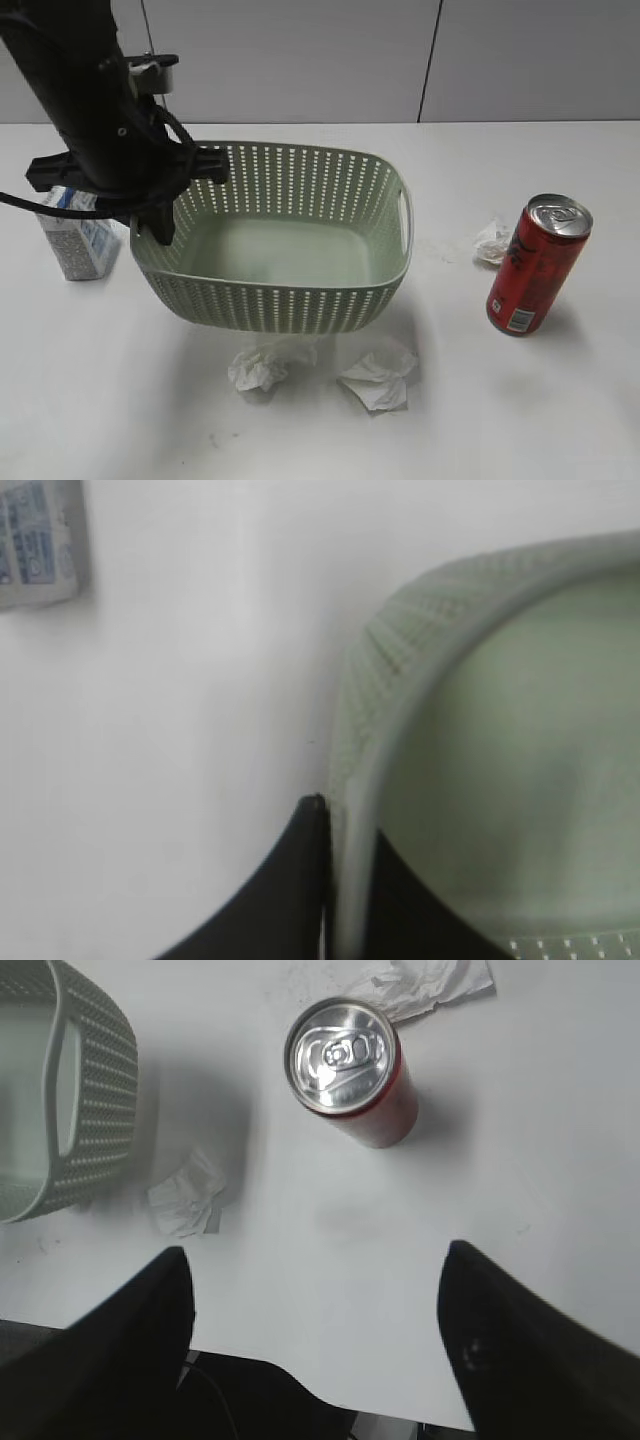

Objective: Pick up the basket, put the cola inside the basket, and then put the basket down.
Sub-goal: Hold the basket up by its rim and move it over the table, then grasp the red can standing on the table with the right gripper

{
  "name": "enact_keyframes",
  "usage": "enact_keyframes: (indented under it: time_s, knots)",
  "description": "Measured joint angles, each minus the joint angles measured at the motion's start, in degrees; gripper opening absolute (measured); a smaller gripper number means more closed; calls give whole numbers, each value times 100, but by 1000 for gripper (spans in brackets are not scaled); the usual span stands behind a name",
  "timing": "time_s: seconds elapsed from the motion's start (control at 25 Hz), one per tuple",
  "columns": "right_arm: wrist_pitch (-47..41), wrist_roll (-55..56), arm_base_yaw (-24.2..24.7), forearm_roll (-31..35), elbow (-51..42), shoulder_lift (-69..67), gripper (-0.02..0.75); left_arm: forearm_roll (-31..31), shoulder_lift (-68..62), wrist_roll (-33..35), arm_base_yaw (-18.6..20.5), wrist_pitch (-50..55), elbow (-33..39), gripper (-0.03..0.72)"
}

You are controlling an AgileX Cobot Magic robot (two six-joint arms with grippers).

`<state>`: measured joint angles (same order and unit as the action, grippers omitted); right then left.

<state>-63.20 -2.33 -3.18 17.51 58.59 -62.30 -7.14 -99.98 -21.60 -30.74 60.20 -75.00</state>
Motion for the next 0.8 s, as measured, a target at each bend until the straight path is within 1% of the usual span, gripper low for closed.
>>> enact_keyframes:
  time_s: [0.12,0.24,0.32,0.52,0.8]
  knots:
    - [121,0,-380,-88,310,-719,599,-11,0,6,-19,-141,4,4]
    - [493,49,-1027,-437,465,-1323,619,-30,0,6,-19,-213,4,4]
    - [595,107,-1253,-616,575,-1673,621,-101,0,6,-19,-256,4,4]
    - [783,364,-1347,-1289,670,-2271,627,-169,0,11,-19,-286,4,4]
    - [1163,464,-1347,-1531,682,-2984,626,-172,0,11,-19,-291,4,4]
